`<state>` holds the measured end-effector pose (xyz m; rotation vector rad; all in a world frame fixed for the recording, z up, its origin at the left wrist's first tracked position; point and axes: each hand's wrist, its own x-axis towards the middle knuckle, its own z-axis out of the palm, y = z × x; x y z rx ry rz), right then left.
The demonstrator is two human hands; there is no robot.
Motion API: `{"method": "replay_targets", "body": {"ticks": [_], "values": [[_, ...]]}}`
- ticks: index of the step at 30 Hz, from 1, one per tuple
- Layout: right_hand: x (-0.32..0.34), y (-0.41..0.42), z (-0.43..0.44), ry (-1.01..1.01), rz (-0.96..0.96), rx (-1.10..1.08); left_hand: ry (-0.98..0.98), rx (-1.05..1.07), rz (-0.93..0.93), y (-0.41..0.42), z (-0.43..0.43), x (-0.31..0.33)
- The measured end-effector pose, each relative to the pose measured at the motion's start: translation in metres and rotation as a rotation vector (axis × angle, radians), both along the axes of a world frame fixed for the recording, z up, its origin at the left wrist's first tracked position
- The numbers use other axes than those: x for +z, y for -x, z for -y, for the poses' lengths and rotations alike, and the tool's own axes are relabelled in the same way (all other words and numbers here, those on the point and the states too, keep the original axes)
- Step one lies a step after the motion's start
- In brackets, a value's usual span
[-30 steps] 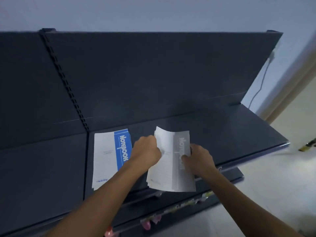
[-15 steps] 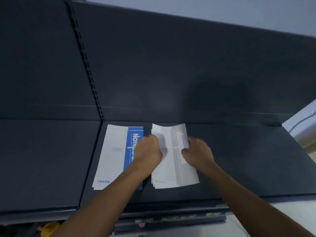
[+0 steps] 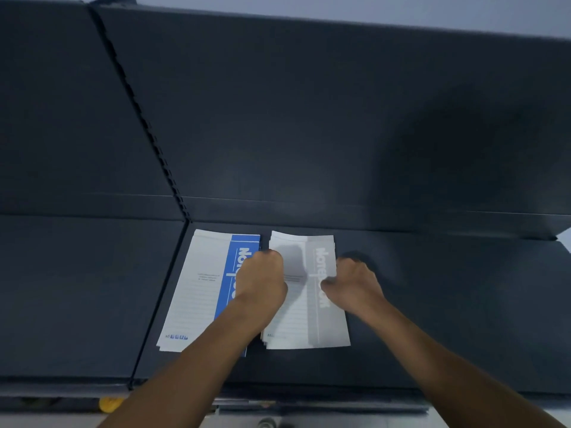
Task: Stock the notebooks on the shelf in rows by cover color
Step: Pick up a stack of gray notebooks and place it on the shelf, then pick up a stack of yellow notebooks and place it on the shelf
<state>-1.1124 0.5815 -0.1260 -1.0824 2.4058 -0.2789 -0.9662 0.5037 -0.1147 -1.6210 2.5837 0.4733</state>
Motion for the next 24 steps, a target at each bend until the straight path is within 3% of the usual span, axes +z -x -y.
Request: {"method": "replay_targets", "body": {"ticks": [7, 11, 16, 24], "values": [[0.010, 0.005, -0.003, -0.103, 0.041, 0.080, -0.048, 0.036, -0.025, -0.006, -0.004, 0.004], [0.019, 0.000, -0.006, -0.159, -0.100, 0.172, 0.021, 0.037, -0.032, -0.009, -0.008, 0.005], [0.034, -0.020, 0.009, 0.011, -0.363, 0.307, 0.111, 0.109, -0.153, -0.033, 0.001, 0.019], [0.045, -0.134, 0.074, 0.241, -0.214, 0.699, 0.150, 0.334, -0.127, -0.167, 0.016, 0.054]]}}
